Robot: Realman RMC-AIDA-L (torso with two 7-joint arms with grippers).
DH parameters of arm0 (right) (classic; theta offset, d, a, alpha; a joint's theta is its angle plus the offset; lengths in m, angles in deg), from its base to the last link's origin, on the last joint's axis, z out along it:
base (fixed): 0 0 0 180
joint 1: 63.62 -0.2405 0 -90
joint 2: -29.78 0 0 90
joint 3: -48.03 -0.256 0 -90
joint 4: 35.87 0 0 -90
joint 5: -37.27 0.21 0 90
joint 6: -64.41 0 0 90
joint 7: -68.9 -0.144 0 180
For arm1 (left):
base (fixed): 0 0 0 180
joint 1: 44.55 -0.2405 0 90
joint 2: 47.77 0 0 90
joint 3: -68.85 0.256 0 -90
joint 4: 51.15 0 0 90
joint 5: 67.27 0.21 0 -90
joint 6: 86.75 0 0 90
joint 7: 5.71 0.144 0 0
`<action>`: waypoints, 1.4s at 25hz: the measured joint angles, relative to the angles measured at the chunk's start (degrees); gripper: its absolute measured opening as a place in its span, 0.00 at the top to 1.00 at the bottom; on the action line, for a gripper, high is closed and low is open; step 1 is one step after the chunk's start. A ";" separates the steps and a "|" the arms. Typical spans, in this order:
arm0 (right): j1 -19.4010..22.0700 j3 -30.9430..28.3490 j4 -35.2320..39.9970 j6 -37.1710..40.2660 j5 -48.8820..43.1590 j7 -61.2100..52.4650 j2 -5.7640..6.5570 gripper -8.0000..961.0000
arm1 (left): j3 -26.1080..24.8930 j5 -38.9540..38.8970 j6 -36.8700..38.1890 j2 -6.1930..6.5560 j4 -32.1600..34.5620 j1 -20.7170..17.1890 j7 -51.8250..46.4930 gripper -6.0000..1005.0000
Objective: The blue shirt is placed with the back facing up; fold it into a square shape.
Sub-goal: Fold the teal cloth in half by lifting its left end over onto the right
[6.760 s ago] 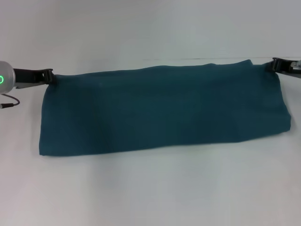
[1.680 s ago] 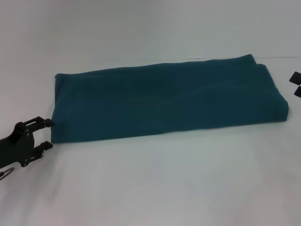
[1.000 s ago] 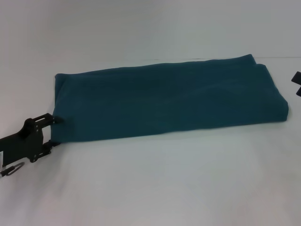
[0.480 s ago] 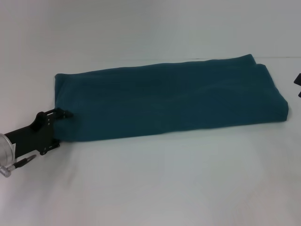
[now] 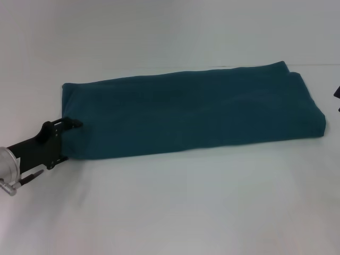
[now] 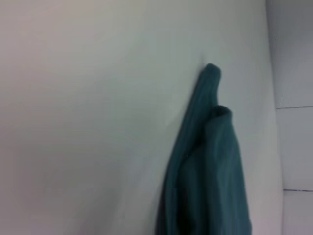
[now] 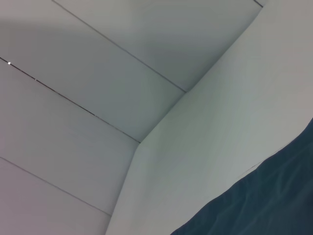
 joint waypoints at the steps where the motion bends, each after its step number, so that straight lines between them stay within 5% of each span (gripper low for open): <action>1: 0.00 -0.02 -0.03 0.00 0.01 0.00 -0.02 0.15 | -0.01 -0.24 0.02 -0.11 0.21 -0.02 0.23 0.34; 5: 0.12 -0.33 -0.06 0.28 0.03 0.00 -0.15 0.15 | 0.22 -0.88 0.06 -0.25 0.24 0.02 0.80 0.36; 16: 0.29 -1.02 -0.06 0.71 0.03 0.00 -0.22 0.16 | -0.12 -1.02 0.49 -0.12 0.59 -0.20 1.14 0.79; 25: 0.27 -1.53 -0.06 0.63 0.02 -0.52 -0.28 0.16 | -0.47 -1.83 2.17 0.68 1.04 -1.11 4.21 0.98; 35: -0.31 -1.56 -2.70 -0.33 -0.24 -0.82 0.05 0.16 | -2.95 -1.06 2.40 2.47 6.64 -5.95 5.26 0.97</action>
